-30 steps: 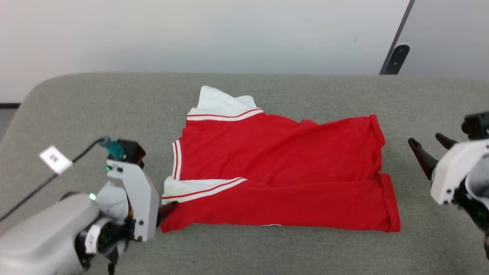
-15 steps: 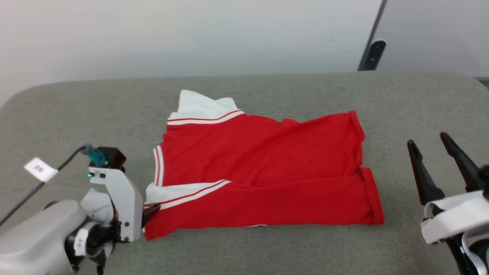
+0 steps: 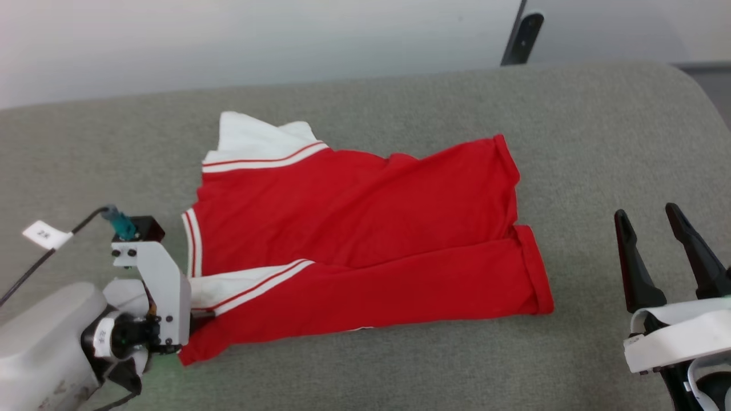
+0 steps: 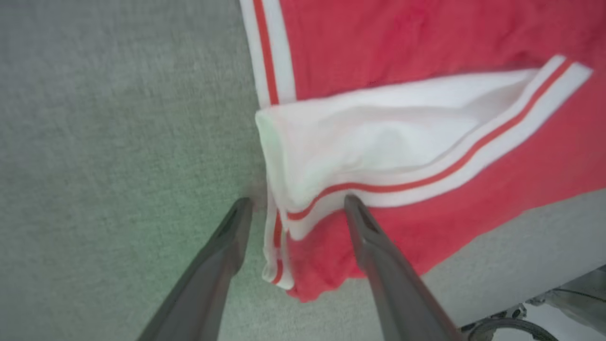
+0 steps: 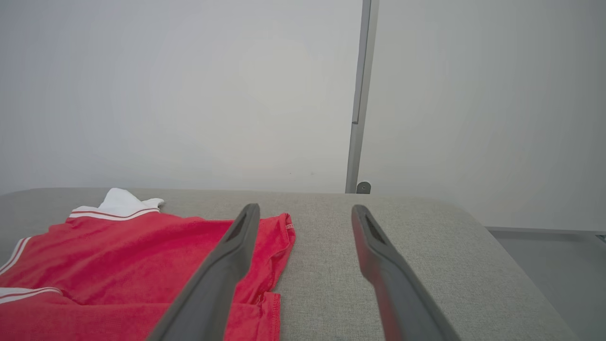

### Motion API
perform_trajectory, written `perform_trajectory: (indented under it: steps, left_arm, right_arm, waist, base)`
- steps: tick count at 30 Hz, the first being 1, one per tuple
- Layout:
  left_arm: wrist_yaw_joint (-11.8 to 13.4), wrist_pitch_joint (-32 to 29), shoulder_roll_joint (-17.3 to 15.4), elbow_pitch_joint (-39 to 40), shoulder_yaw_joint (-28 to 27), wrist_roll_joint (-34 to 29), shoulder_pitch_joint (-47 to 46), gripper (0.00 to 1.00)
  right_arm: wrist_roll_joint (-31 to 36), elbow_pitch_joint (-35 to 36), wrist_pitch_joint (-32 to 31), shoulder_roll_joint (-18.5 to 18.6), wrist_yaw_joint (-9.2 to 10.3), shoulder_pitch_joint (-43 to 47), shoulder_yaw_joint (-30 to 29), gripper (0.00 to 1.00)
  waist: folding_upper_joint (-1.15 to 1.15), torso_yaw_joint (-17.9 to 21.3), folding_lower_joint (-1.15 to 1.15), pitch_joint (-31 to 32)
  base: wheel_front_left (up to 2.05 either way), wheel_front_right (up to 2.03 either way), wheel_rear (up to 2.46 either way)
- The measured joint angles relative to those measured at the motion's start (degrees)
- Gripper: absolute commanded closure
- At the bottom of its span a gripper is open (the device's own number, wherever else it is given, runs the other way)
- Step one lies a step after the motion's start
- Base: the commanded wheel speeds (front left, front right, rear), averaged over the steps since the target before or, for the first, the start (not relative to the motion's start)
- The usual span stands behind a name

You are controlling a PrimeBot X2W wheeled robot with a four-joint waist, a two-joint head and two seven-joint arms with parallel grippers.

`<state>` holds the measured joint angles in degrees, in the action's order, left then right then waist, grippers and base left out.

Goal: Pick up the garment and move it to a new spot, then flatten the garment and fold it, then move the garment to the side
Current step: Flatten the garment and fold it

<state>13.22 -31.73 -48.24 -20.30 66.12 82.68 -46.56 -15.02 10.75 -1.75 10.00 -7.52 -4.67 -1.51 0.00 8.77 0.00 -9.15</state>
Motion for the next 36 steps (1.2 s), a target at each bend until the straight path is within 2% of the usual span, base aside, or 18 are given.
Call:
perform_trajectory:
  steps: [5, 6, 7, 8, 10, 16, 23, 29, 36]
  left_arm:
    - [-0.6, -4.2, 1.4, -4.4, 0.1, 2.0, -1.3, 0.00]
    - [-0.9, -4.9, 1.6, -4.9, 0.2, 2.0, -1.5, 0.24]
    - [-1.0, -5.5, 1.8, -5.6, 0.2, 2.2, -1.6, 0.24]
    - [-1.0, -5.9, 2.1, -6.2, 0.1, 2.6, -1.6, 0.59]
    - [-1.0, -6.7, 2.5, -7.5, -0.2, 3.4, -1.9, 1.00]
    - [-2.1, -7.6, 3.8, -8.9, -0.3, 3.8, -2.7, 1.00]
    - [-3.2, -7.1, 5.1, -9.1, 0.2, 2.2, -4.1, 1.00]
    - [-4.1, -7.0, 7.2, -9.5, 0.7, 0.9, -5.5, 1.00]
    - [-5.2, -7.0, 9.8, -10.4, 1.2, -0.2, -7.5, 1.00]
  right_arm:
    - [0.2, 1.1, -1.1, -1.0, 0.00, -0.9, 0.5, 0.00]
    - [0.2, 1.2, -1.4, -1.1, 0.00, -0.9, 0.4, 0.00]
    - [0.0, 1.2, -1.9, -1.5, 0.00, -0.9, 0.3, 0.00]
    - [-0.2, 1.1, -2.5, -1.5, 0.00, -0.9, 0.6, 0.00]
    - [-0.9, 1.0, -4.1, -1.5, 0.00, -0.9, 1.2, 0.00]
    - [-3.3, -0.3, -14.4, 0.8, 0.00, -1.8, 2.4, 0.00]
    - [-8.7, -3.8, -31.6, 3.8, 0.02, -7.0, 1.9, 0.00]
    - [-12.4, -12.4, -47.5, 4.6, 0.01, -13.4, 3.0, 0.00]
    - [-12.8, -22.6, -55.6, 3.8, 0.01, -21.0, 5.9, 0.00]
  waist:
    - [0.00, 1.3, 0.00, -2.2]
    - [0.00, 1.5, 0.00, -2.6]
    - [0.00, 1.8, 0.00, -2.9]
    - [0.00, 2.0, 0.00, -3.2]
    - [0.00, 2.3, 0.00, -3.6]
    - [0.00, 2.0, 0.00, -3.9]
    - [0.00, 0.4, 0.00, -4.0]
    - [0.00, -1.5, 0.00, -4.3]
    - [0.00, -4.0, 0.00, -5.3]
  base:
    - [0.00, 0.00, 0.00]
    - [0.00, 0.00, 0.00]
    - [0.00, 0.00, 0.00]
    - [0.00, 0.00, 0.00]
    - [0.00, 0.00, 0.00]
    - [0.00, 0.00, 0.00]
    - [0.00, 0.00, 0.00]
    - [0.00, 0.00, 0.00]
    - [0.00, 0.00, 0.00]
